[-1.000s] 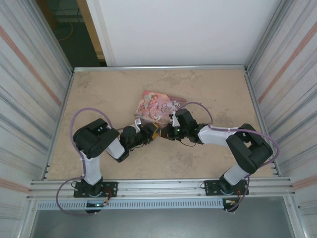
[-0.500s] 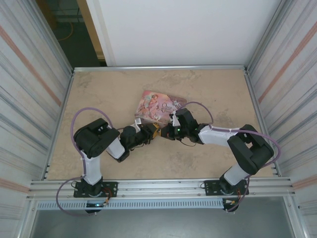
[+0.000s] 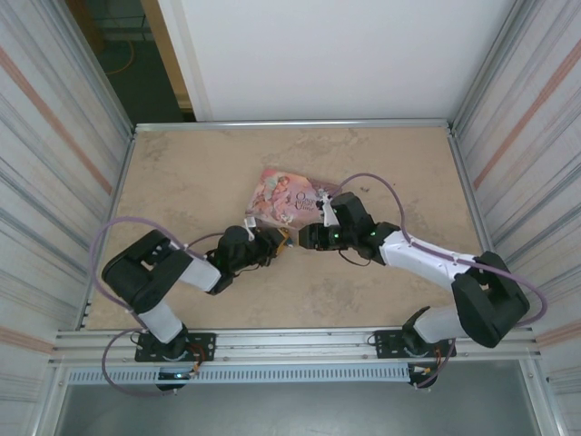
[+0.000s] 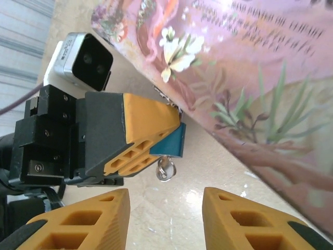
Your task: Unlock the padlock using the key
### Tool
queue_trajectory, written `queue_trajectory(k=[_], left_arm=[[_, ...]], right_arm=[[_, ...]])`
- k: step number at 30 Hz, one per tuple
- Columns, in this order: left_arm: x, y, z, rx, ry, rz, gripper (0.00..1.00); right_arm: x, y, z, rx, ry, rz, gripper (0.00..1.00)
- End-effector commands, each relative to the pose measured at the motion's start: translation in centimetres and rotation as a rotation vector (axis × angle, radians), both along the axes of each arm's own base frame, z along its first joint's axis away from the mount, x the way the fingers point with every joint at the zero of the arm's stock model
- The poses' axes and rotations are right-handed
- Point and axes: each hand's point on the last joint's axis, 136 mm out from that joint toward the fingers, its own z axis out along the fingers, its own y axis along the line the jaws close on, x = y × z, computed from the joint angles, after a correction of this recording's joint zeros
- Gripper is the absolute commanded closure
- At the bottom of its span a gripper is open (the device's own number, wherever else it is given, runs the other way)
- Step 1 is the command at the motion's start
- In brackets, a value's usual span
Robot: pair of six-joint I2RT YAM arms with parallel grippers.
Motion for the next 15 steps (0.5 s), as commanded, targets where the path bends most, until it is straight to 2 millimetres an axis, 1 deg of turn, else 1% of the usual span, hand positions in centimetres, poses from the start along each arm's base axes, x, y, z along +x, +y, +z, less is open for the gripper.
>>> queue_trajectory(k=[1, 5, 8, 12, 15], left_arm=[[-0.1, 0.1, 0.8, 0.045, 0.008, -0.023, 1.00], [-0.5, 0.1, 1.1, 0.036, 0.057, -0.032, 1.00], [-0.8, -0.1, 1.1, 0.029, 0.098, -0.039, 1.00], [-1.1, -0.4, 1.2, 0.046, 0.150, -0.066, 1.00], [-1.2, -0.4, 1.6, 0.060, 0.177, -0.077, 1.00]], right_arm=[[0.5, -1.2, 2.7, -0.073, -0.159, 0.027, 0.60], [0.4, -1.4, 5.5, -0.093, -0.315, 0.058, 0.58], [0.0, -1.6, 7.2, -0.135, -0.446, 0.095, 0.56], [-0.6, -2.1, 8.6, -0.207, -0.596, 0.129, 0.52], [-1.2, -2.3, 9.9, -0.231, -0.708, 0.149, 0.48]])
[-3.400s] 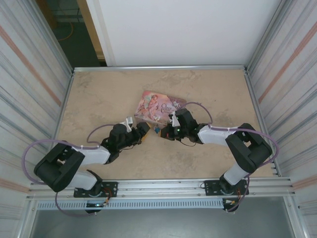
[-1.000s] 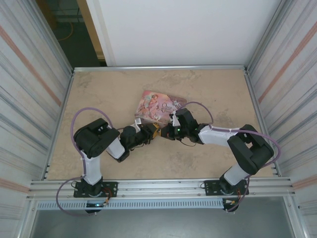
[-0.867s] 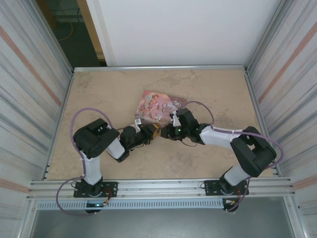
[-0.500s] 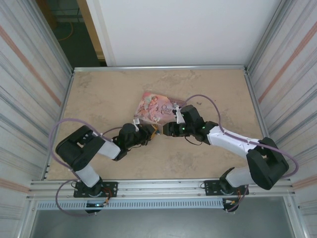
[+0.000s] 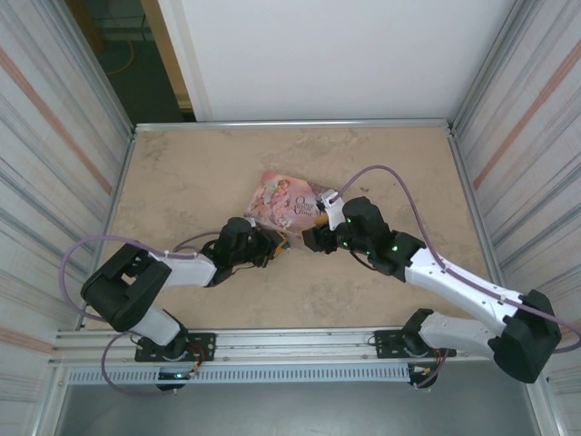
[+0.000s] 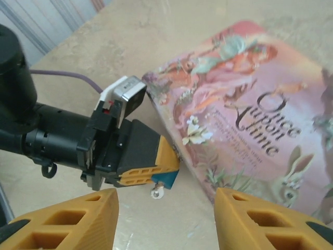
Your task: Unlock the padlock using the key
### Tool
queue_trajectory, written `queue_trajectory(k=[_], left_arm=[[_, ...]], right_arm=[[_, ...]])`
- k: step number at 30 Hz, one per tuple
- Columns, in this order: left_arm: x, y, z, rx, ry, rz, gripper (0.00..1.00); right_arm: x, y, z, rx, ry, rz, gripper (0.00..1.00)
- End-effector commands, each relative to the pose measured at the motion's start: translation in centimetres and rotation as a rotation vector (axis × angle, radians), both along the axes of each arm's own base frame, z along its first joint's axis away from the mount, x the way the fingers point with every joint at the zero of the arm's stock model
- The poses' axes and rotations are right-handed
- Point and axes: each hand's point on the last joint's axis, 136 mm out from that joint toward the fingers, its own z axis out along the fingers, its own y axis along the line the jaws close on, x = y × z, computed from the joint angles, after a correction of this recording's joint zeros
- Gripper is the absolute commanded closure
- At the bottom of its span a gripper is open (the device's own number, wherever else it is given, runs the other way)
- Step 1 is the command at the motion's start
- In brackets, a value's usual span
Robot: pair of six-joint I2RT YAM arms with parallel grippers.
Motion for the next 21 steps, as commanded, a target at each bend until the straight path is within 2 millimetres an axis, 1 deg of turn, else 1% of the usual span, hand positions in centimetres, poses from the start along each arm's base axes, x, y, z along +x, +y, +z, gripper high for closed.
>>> queue_trajectory(k=[1, 2, 3, 5, 8, 13, 14, 15, 21], left_arm=[[-0.3, -0.6, 2.0, -0.020, 0.030, -0.039, 1.00], [-0.3, -0.5, 2.1, -0.013, 0.042, -0.039, 1.00], [-0.3, -0.4, 2.1, -0.007, 0.048, -0.040, 1.00], [-0.3, -0.3, 2.5, -0.001, 0.051, -0.038, 1.00], [-0.1, -0.4, 2.8, -0.004, 0.053, -0.032, 1.00], [0.2, -0.6, 3.2, -0.020, 0.052, -0.026, 1.00], [0.2, -0.6, 3.3, -0.020, 0.049, -0.024, 1.00], [0.2, -0.6, 3.2, -0.020, 0.052, -0.023, 1.00], [0.3, -0.4, 3.2, -0.026, 0.046, -0.014, 1.00]], right_arm=[[0.0, -1.0, 1.8, -0.083, -0.202, 0.018, 0.47], [-0.2, -0.9, 1.5, -0.104, -0.227, 0.034, 0.47], [-0.6, -1.2, 2.2, -0.101, -0.268, 0.040, 0.48], [-0.9, -1.2, 2.2, -0.136, -0.331, 0.057, 0.49], [-1.7, -0.6, 1.5, -0.196, -0.410, 0.122, 0.49], [-2.8, 0.4, -0.9, -0.386, -0.523, 0.240, 0.47], [-2.9, 0.5, -1.0, -0.403, -0.545, 0.248, 0.47], [-2.8, 0.8, -2.2, -0.443, -0.539, 0.268, 0.46], [-2.2, 1.9, -4.5, -0.553, -0.563, 0.276, 0.46]])
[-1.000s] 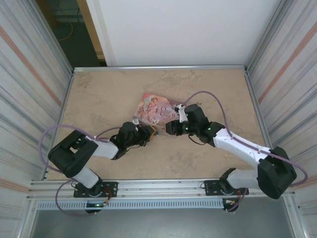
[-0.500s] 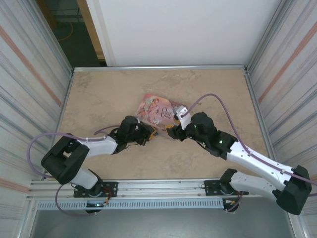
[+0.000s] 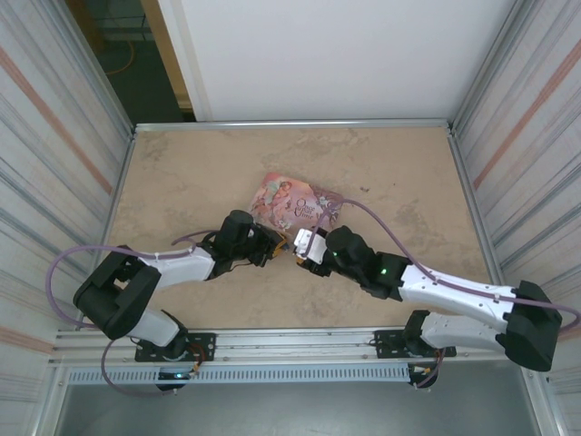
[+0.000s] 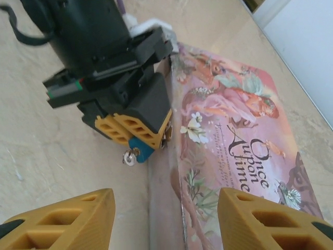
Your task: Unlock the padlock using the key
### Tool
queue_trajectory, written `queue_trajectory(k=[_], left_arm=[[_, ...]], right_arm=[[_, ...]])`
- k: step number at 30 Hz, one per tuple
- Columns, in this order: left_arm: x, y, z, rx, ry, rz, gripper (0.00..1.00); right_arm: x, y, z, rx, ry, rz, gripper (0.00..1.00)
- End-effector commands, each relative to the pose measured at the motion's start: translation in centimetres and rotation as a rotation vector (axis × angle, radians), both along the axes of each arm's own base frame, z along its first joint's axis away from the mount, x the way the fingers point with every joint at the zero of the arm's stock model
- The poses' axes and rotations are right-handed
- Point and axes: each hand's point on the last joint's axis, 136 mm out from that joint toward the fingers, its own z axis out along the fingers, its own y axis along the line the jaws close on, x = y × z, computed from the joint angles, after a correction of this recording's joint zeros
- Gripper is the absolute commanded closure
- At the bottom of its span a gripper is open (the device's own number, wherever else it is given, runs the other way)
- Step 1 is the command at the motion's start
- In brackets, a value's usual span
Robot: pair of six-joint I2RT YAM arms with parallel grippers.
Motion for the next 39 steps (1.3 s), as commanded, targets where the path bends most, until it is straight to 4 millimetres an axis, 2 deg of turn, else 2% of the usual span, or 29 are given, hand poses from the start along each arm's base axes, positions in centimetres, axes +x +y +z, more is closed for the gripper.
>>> queue_trajectory(k=[1, 12, 24, 39], left_arm=[[0.7, -0.7, 2.9, -0.072, -0.055, -0.003, 1.00], [0.7, -0.6, 2.9, -0.073, -0.057, 0.002, 1.00], [0.7, -0.5, 2.9, -0.077, -0.059, 0.005, 1.00], [0.6, -0.2, 2.6, -0.077, -0.055, 0.013, 1.00]], right_arm=[[0.9, 0.2, -0.9, -0.082, -0.093, -0.015, 0.46], [1.7, 2.1, -4.1, -0.148, -0.108, 0.014, 0.52], [2.3, 3.5, -6.3, -0.195, -0.088, 0.028, 0.58], [2.4, 4.6, -6.4, -0.188, -0.080, 0.027, 0.69]])
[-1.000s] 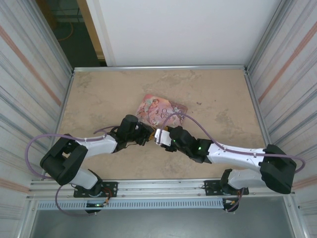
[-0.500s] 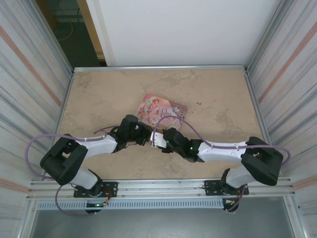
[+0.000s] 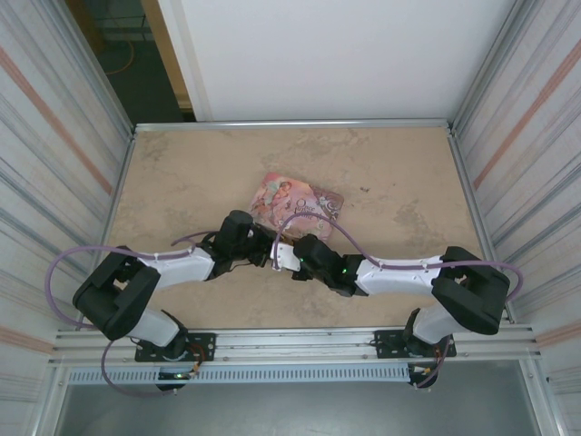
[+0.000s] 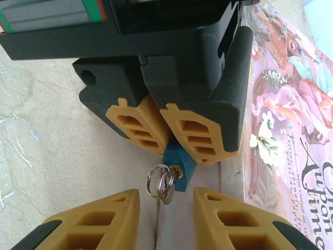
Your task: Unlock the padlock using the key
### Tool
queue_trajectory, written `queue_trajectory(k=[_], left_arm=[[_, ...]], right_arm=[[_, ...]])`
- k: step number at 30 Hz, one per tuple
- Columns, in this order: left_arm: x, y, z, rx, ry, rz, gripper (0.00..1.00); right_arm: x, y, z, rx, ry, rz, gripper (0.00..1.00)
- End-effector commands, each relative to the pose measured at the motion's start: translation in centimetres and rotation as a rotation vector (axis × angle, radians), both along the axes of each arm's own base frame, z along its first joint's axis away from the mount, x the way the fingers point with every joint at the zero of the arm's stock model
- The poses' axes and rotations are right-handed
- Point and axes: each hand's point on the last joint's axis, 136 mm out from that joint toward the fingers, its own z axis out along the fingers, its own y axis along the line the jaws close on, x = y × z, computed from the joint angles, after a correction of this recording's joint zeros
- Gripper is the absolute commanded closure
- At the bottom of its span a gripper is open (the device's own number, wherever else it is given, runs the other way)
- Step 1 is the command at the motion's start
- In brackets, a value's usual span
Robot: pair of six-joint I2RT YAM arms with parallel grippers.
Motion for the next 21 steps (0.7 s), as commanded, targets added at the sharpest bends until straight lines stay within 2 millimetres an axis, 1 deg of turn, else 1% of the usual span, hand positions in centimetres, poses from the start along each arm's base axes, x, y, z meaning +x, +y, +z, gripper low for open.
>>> queue_trajectory(k=[1, 7, 18, 21], left_arm=[[0.64, -0.30, 2.53, -0.071, -0.062, 0.006, 1.00], [0.64, -0.35, 2.53, -0.079, -0.061, 0.006, 1.00], [0.61, -0.34, 2.40, -0.085, -0.058, 0.008, 1.00], [0.58, -0.35, 2.33, -0.085, -0.057, 0.007, 1.00]], right_arm=[[0.57, 0.85, 1.11, 0.027, -0.023, -0.017, 0.70], [0.51, 1.23, 1.21, 0.047, -0.007, -0.021, 0.76], [0.60, 1.58, 0.72, 0.055, 0.011, -0.039, 0.86], [0.61, 1.70, 0.76, 0.065, 0.013, -0.045, 0.91]])
